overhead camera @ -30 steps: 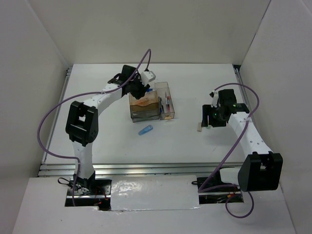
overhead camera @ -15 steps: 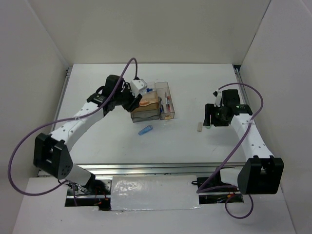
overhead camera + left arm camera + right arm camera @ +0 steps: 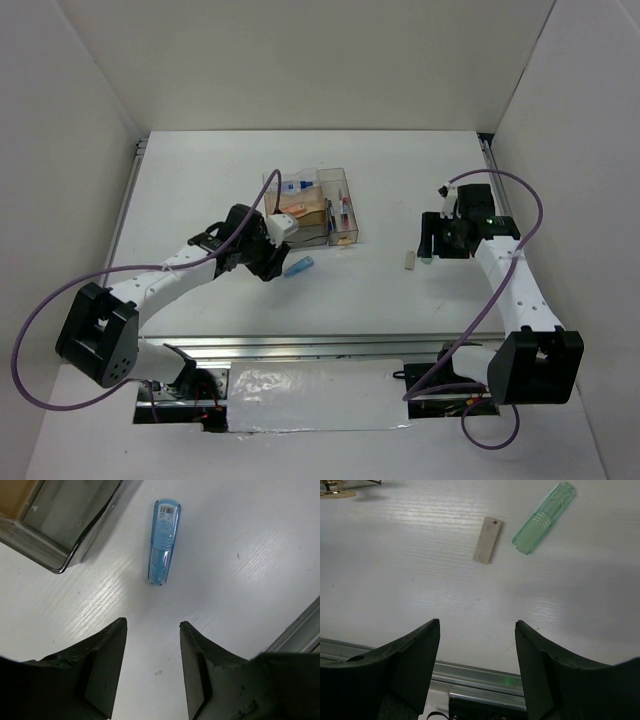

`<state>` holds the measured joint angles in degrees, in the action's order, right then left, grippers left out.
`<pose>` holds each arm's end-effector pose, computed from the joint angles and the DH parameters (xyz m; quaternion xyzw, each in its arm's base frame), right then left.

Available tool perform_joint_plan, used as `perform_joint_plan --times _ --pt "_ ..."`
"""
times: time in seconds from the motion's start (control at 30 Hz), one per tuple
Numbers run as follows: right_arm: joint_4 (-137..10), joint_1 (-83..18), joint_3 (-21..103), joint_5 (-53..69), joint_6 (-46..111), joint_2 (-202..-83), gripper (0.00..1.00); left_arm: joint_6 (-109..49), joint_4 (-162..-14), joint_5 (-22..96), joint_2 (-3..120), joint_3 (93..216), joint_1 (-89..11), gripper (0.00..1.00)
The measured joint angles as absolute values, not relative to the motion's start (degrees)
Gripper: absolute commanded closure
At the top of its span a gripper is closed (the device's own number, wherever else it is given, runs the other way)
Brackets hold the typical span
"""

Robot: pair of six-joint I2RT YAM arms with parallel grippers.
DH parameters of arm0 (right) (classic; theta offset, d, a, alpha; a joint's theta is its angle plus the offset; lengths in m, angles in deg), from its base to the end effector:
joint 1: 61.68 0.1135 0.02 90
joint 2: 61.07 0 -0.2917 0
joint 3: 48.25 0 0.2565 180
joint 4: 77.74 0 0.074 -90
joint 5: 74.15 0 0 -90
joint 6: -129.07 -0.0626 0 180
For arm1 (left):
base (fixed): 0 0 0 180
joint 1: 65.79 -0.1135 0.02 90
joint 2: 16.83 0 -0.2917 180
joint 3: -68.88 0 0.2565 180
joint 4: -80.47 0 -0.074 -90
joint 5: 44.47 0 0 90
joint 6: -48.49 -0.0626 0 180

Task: Sort the stationery into containers
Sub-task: Grab a piece of stationery with the left arm

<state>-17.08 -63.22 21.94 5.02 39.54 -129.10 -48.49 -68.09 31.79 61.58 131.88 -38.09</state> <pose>0.2382 0.0054 0.2782 -0.0167 0.9584 0.0861 0.2718 0.2595 -0.1530 0.2327 0.3172 0.8682 -0.1751 0.3391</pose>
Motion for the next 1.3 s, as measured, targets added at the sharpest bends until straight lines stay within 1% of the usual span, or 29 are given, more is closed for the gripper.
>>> perform_joint_plan --times 0.17,0.37,0.57,0.9,1.0,1.07,1.13,1.17,1.2,1.23,1.27,1.3 --pt "-17.1 -63.3 21.9 5.1 39.5 -129.1 0.31 -46.7 -71.8 34.5 63.1 131.7 -35.5 0.41" --pt "-17.1 -63.8 21.9 5.2 39.5 -129.1 0.31 -45.3 -75.7 37.9 69.0 131.9 -32.5 0.39" --pt "-17.1 -64.0 21.9 5.5 39.5 -129.1 0.31 -44.2 -78.6 38.9 73.8 132.5 -30.4 0.38" --pt "-17.0 -64.4 21.9 5.5 39.5 -129.1 0.31 -44.1 -80.7 40.6 79.7 134.5 -29.4 0.39" --pt "-17.1 -64.5 21.9 5.5 39.5 -129.1 0.31 -44.2 -81.3 40.9 80.5 134.9 -29.3 0.41" --pt "-17.1 -64.6 21.9 5.5 39.5 -129.1 0.31 -44.3 -81.4 40.8 80.6 134.9 -29.3 0.45" --pt "-17.1 -64.6 21.9 5.5 39.5 -129.1 0.31 -44.3 -81.4 40.8 80.6 134.9 -29.2 0.52" --pt "-17.0 -64.6 21.9 5.5 39.5 -129.1 0.31 -44.4 -81.4 40.6 80.6 134.9 -29.1 0.60" --pt "-17.0 -64.6 21.9 5.5 39.5 -129.1 0.31 -44.5 -81.4 40.4 80.6 134.9 -28.9 0.60" --pt "-17.0 -64.6 21.9 5.5 39.5 -129.1 0.32 -45.0 -81.3 39.9 80.6 134.9 -28.6 0.68" --pt "-17.0 -64.6 21.9 5.5 39.5 -129.1 0.32 -45.7 -81.2 39.5 80.5 134.9 -28.2 0.73" --pt "-17.1 -64.6 21.9 5.5 39.5 -129.1 0.32 -46.2 -81.0 39.0 80.4 134.9 -27.9 0.81"
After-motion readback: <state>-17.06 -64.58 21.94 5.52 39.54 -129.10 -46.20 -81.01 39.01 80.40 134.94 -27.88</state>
